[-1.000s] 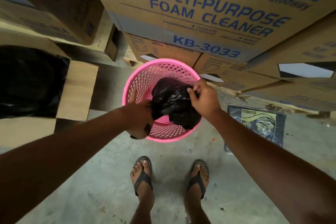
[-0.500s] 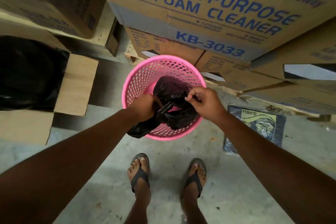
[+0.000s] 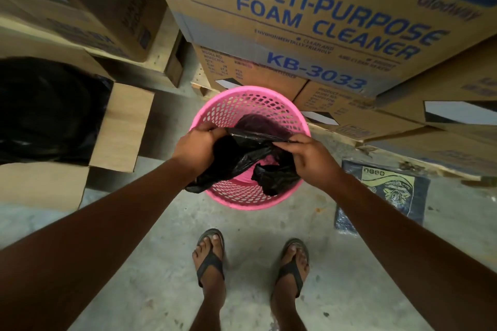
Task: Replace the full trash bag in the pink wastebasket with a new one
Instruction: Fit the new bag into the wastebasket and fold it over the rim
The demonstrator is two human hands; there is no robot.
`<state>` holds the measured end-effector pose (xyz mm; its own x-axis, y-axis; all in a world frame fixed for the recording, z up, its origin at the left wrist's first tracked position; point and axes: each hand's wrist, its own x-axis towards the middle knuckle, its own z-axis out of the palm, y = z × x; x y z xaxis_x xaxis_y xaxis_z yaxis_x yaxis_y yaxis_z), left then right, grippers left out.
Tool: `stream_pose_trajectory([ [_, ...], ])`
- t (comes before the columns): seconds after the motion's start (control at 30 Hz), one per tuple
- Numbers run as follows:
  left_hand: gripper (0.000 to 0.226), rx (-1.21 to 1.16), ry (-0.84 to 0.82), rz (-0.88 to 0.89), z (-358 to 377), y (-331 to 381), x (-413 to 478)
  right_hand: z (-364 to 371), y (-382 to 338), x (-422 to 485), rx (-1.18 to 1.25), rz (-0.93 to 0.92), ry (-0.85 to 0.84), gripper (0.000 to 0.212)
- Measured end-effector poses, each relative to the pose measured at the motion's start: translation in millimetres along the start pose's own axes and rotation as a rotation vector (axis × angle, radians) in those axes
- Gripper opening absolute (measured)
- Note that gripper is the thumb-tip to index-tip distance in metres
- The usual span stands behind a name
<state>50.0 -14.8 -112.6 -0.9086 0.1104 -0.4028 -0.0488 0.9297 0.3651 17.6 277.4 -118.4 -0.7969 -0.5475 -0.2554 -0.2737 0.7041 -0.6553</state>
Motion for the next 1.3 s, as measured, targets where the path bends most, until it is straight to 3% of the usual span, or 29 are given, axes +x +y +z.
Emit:
stream_pose_trajectory([
  [0.13, 0.048, 0.056, -0.097, 0.279, 2, -3, -34, 3, 5, -20, -0.007, 0.032, -0.265, 0.048],
  [0.2, 0.05, 0.085, -0.138, 0.322, 5, -3, -41, 4, 6, -23, 0.091, 0.097, -0.328, 0.045],
  [0.37, 0.063, 0.109, 0.003, 0.146, 9, -4, 14, 8, 8, 30, -0.114, 0.108, -0.064, 0.058],
  [0.53, 0.072, 0.332, 0.024, -0.04, 19, -8, 80, 27, 4, 99, -0.505, 0.324, -0.027, 0.08],
  [0.7, 0.068, 0.344, 0.198, -0.126, 32, -3, 92, 47, 1, 101, -0.508, 0.409, 0.202, 0.077],
  [0.8, 0.071, 0.186, 0.149, -0.149, 31, -5, 93, 46, 7, 97, -0.447, 0.411, 0.129, 0.079],
  [0.97, 0.071, 0.085, 0.136, -0.074, 23, -4, 91, 25, 22, 94, -0.225, 0.408, 0.155, 0.073],
  [1.1, 0.048, -0.189, 0.111, -0.003, 23, -14, 103, 10, 37, 91, 0.02, 0.392, 0.095, 0.051],
  [1.17, 0.03, -0.462, 0.071, -0.142, 25, -15, 105, 12, 39, 87, 0.384, 0.54, 0.062, 0.036],
  [1.23, 0.03, -0.732, 0.044, -0.295, 28, -17, 106, 13, 50, 83, 0.79, 0.667, 0.091, 0.033],
  [1.3, 0.03, -0.814, 0.026, -0.33, 30, -20, 105, 11, 62, 76, 0.949, 0.717, 0.121, 0.037],
])
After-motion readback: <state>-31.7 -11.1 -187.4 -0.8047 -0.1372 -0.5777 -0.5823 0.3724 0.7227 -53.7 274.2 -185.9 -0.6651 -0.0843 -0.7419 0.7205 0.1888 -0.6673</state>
